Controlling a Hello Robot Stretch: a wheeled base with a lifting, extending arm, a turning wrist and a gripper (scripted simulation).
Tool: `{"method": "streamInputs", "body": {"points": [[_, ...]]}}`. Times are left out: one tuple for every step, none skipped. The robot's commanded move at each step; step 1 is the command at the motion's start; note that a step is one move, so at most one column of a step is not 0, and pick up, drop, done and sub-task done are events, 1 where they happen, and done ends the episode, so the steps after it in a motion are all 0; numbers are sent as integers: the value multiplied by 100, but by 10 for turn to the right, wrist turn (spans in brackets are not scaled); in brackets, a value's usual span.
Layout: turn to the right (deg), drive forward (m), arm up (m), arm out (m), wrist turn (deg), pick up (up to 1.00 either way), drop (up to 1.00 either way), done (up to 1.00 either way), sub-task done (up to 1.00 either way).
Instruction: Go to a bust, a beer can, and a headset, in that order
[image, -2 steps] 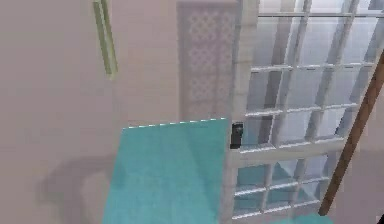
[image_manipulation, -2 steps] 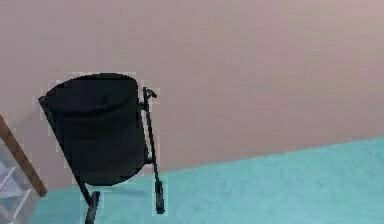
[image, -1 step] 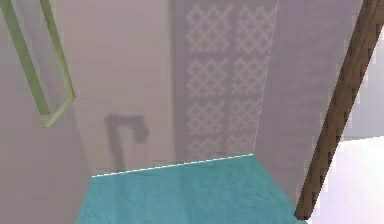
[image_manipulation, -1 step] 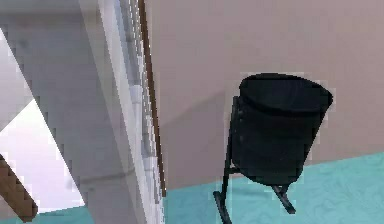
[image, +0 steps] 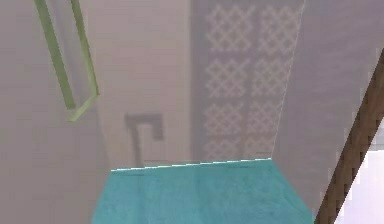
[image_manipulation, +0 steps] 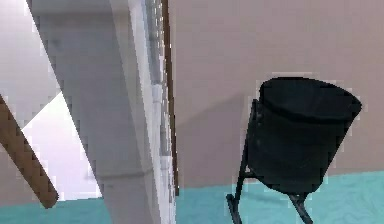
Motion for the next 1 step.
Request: {"method": "streamInputs", "body": {"points": [[-30, 0, 0, 0, 0, 0, 0, 0, 0]]}}
